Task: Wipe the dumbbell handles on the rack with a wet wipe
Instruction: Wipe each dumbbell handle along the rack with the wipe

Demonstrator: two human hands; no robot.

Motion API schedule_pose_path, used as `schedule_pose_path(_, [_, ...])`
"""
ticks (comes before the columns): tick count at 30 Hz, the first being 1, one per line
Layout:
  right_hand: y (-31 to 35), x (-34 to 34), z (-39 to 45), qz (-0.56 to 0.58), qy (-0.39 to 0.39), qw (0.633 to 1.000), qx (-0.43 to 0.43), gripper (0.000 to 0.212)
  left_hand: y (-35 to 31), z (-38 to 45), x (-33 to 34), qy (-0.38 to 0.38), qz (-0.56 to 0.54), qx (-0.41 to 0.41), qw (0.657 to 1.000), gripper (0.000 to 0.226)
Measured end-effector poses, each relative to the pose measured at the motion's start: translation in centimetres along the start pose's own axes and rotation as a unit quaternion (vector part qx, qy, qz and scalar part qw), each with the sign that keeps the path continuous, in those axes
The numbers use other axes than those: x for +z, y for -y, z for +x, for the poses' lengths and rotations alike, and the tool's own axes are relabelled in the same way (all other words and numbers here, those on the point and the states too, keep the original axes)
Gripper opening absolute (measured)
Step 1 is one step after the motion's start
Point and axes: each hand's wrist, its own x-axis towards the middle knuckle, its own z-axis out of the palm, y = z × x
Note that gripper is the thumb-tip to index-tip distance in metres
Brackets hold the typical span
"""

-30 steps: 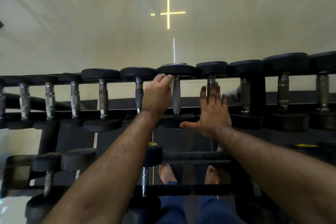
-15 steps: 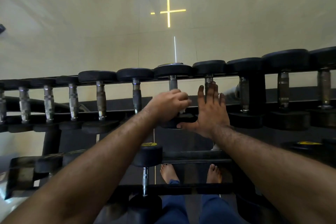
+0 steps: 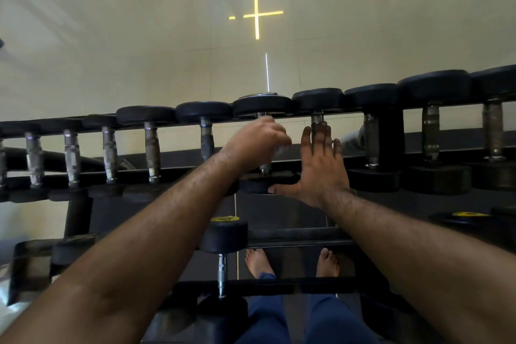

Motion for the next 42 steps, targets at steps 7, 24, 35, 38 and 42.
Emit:
schedule_pose_path(7, [0.0, 0.0, 0.0, 0.0, 0.003, 1.0, 0.003, 0.17, -0.8, -0.3, 0.7, 0.152, 0.028, 0.03, 0.988, 0.032])
schedule_pose_path(24, [0.1, -0.2, -0.1, 0.007, -0.002, 1.0, 0.005, 0.174, -0.5, -1.9, -2.4, 0.266, -0.169, -0.161, 0.935, 0.03])
schedule_pose_path(35, [0.1, -0.3, -0.1, -0.008, 0.001, 1.0, 0.005, 0.172, -1.9, -3.7, -1.0, 0.172, -0.144, -0.231, 0.947, 0.034])
schedule_pose_path(38, [0.2, -0.2, -0.1, -0.004, 0.007, 1.0, 0.003, 0.17, 0.6, -5.8, -2.4, 0.147, -0.318, -0.239, 0.906, 0.025])
schedule_pose_path(42, [0.2, -0.2, -0.2, -0.005, 0.0, 1.0, 0.005, 0.169, 3.0, -6.5, -1.0, -0.042, -0.352, -0.405, 0.843, 0.027])
